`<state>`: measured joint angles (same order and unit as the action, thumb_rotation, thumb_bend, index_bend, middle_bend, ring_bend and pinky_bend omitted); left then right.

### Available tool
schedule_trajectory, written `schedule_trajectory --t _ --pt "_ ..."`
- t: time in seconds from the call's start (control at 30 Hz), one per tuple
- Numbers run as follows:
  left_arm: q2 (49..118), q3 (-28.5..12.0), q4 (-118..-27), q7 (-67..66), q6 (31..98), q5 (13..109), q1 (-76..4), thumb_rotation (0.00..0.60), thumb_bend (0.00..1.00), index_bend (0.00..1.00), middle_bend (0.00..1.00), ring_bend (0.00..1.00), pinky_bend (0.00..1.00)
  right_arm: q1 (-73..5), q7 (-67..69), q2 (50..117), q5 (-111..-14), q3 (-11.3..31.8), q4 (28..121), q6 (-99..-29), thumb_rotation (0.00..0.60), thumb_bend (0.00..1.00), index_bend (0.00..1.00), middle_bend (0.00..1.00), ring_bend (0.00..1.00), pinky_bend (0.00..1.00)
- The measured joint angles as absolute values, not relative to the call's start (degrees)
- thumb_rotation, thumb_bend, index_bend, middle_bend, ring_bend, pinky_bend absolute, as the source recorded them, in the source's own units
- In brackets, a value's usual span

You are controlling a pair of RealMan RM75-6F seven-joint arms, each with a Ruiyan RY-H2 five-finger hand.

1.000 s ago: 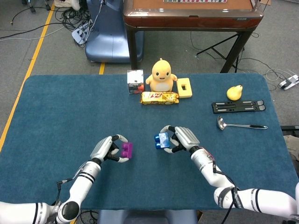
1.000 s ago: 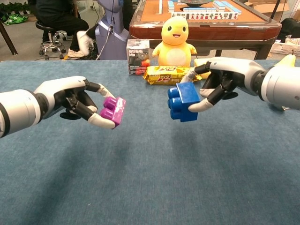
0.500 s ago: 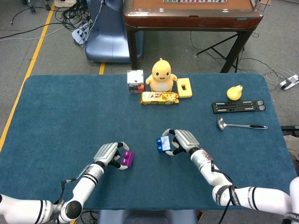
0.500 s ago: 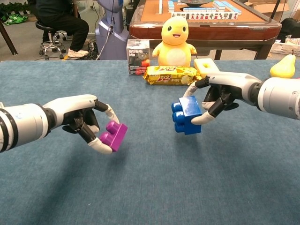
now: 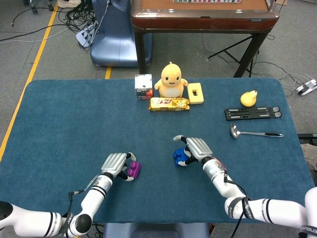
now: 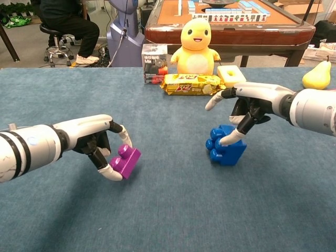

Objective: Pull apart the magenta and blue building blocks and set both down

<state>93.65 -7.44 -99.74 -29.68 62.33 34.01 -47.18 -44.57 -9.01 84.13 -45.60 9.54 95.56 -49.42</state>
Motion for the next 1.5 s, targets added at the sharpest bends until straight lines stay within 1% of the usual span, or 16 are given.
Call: schedule_trajectory --t 0.17,0.27,0.37,0.47,0.57,0.7,0.77,0.83,0.97,1.07,1.1,1.13,1.17,1.27,1.37,1.5 --pt "94.0 -7.5 -99.3 -30.4 62.6 33.8 -47.2 0.6 0.0 0.41 1.0 1.0 1.0 -44.2 -8.6 83.8 -46.4 9.9 96.2 -50.1 0.6 0.0 0.19 1.0 1.0 1.0" --pt "94.0 -7.5 -99.3 -31.0 62.7 33.4 -47.3 0.6 0.0 0.34 1.0 1.0 1.0 -43.7 -8.5 83.1 -47.2 10.0 97.2 -50.8 0.6 0.0 0.19 1.0 1.0 1.0" --pt "93.8 -7.5 -99.6 -31.6 62.8 33.1 -47.3 0.6 0.0 0.25 1.0 1.0 1.0 -43.2 -8.8 82.1 -48.1 9.9 98.6 -51.9 0.6 0.0 0.19 1.0 1.0 1.0" --pt "93.4 -7.5 -100.3 -31.8 63.2 33.1 -47.1 0.6 0.0 0.2 1.0 1.0 1.0 -42.5 -9.1 80.8 -49.1 9.9 100.2 -53.2 0.6 0.0 0.19 1.0 1.0 1.0" --pt "92.5 -7.4 -101.6 -31.9 64.0 33.6 -46.7 0.6 0.0 0.19 1.0 0.99 1.0 -41.6 -9.4 79.1 -50.2 9.7 102.3 -54.8 0.6 0.0 0.19 1.0 1.0 1.0" --pt "89.7 -7.1 -104.8 -31.9 66.4 35.5 -45.5 0.6 0.0 0.18 1.0 0.95 1.0 -39.8 -9.9 75.8 -51.9 9.2 105.4 -57.3 0.6 0.0 0.19 1.0 1.0 1.0" --pt "88.0 -6.9 -106.4 -31.6 67.8 36.9 -44.6 0.6 0.0 0.17 1.0 0.92 1.0 -38.6 -10.4 73.7 -52.9 8.8 107.2 -59.2 0.6 0.0 0.19 0.97 0.98 1.0" --pt "85.9 -6.7 -108.0 -31.2 69.8 38.9 -43.4 0.6 0.0 0.17 0.99 0.9 1.0 -37.1 -10.9 71.4 -53.9 8.3 109.0 -61.1 0.6 0.0 0.2 0.92 0.93 1.0" --pt "83.0 -5.9 -109.5 -30.1 73.6 43.9 -41.0 0.6 0.0 0.17 0.89 0.83 1.0 -34.2 -11.4 66.8 -56.0 7.0 112.1 -64.1 0.6 0.0 0.21 0.8 0.83 0.99" --pt "80.9 -4.9 -110.0 -28.9 76.5 48.6 -38.7 0.6 0.0 0.17 0.82 0.77 1.0 -31.7 -11.1 63.2 -58.2 5.8 114.1 -65.8 0.6 0.0 0.21 0.67 0.71 0.91" --pt "80.2 -4.5 -110.0 -28.3 77.6 50.6 -37.8 0.6 0.0 0.17 0.79 0.76 1.0 -31.0 -10.9 62.1 -58.9 5.4 114.6 -66.1 0.6 0.0 0.21 0.63 0.67 0.87" --pt "79.7 -4.2 -110.0 -27.9 78.4 52.1 -37.2 0.6 0.0 0.18 0.77 0.74 1.0 -30.1 -10.3 60.7 -60.0 4.9 115.1 -66.4 0.6 0.0 0.21 0.57 0.61 0.8" --pt "79.2 -3.9 -109.8 -27.5 79.2 53.7 -36.5 0.6 0.0 0.18 0.74 0.73 0.98 -29.5 -9.7 59.8 -61.0 4.5 115.4 -66.6 0.6 0.0 0.21 0.54 0.57 0.76" --pt "77.4 -2.7 -108.8 -26.1 82.0 59.1 -34.1 0.6 0.0 0.18 0.67 0.68 0.92 -27.7 -7.8 57.6 -64.8 3.1 115.5 -67.0 0.6 0.0 0.21 0.42 0.44 0.58" --pt "74.8 -1.4 -107.7 -24.7 85.0 63.6 -31.1 0.6 0.0 0.18 0.58 0.58 0.83 -25.4 -6.4 56.2 -69.2 1.6 114.8 -68.2 0.6 0.0 0.21 0.38 0.4 0.51" --pt "70.7 -0.1 -107.2 -23.8 87.6 65.6 -27.2 0.6 0.0 0.18 0.5 0.52 0.76 -22.1 -5.8 55.6 -73.5 0.4 112.6 -72.3 0.6 0.0 0.21 0.37 0.39 0.5"
